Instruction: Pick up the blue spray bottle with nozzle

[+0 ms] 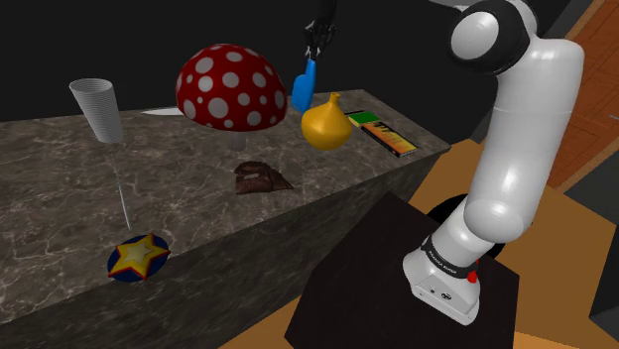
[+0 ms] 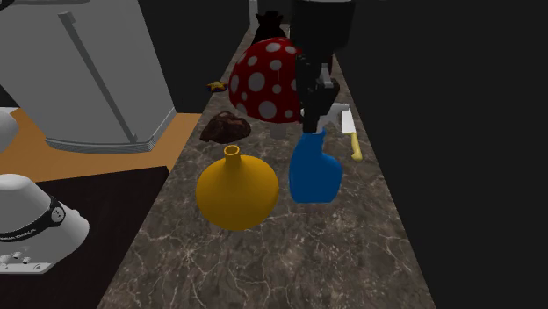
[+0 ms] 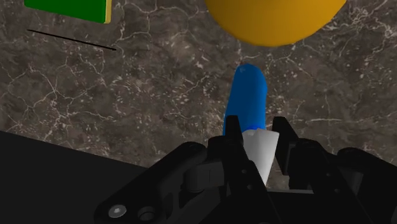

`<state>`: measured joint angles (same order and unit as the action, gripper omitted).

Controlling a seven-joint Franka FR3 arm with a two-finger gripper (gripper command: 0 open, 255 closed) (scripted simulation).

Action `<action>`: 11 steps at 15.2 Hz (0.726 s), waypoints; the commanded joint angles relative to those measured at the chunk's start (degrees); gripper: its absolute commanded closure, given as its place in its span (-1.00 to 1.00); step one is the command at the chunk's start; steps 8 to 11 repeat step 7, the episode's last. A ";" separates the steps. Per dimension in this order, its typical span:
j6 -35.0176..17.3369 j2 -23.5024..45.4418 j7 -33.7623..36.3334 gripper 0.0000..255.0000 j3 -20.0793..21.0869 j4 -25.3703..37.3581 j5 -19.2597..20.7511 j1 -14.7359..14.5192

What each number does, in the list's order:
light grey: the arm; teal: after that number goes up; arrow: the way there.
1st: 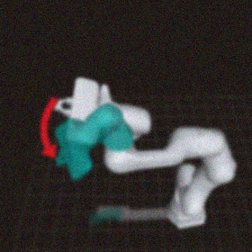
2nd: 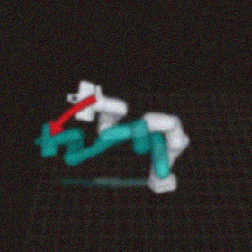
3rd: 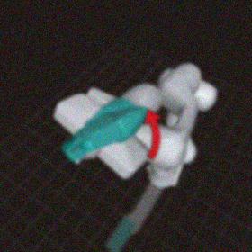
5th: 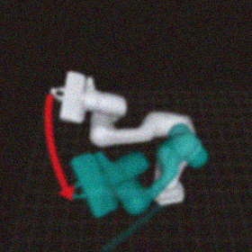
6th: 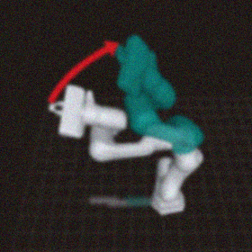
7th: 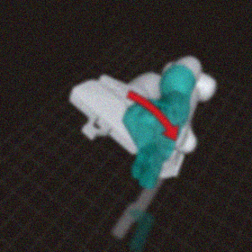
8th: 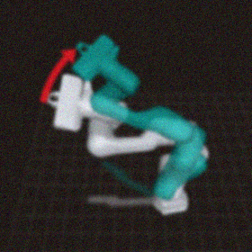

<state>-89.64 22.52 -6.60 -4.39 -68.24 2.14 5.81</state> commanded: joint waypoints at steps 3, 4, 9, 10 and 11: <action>3.85 1.48 -0.28 1.00 -0.03 5.33 -0.11 0.16; 4.88 1.92 -0.34 1.00 -0.04 6.80 -0.14 0.20; 6.11 2.47 -0.41 1.00 -0.04 8.58 -0.18 0.24; 6.11 2.47 -0.41 1.00 -0.04 8.58 -0.18 0.24; 6.11 2.47 -0.41 1.00 -0.04 8.58 -0.18 0.24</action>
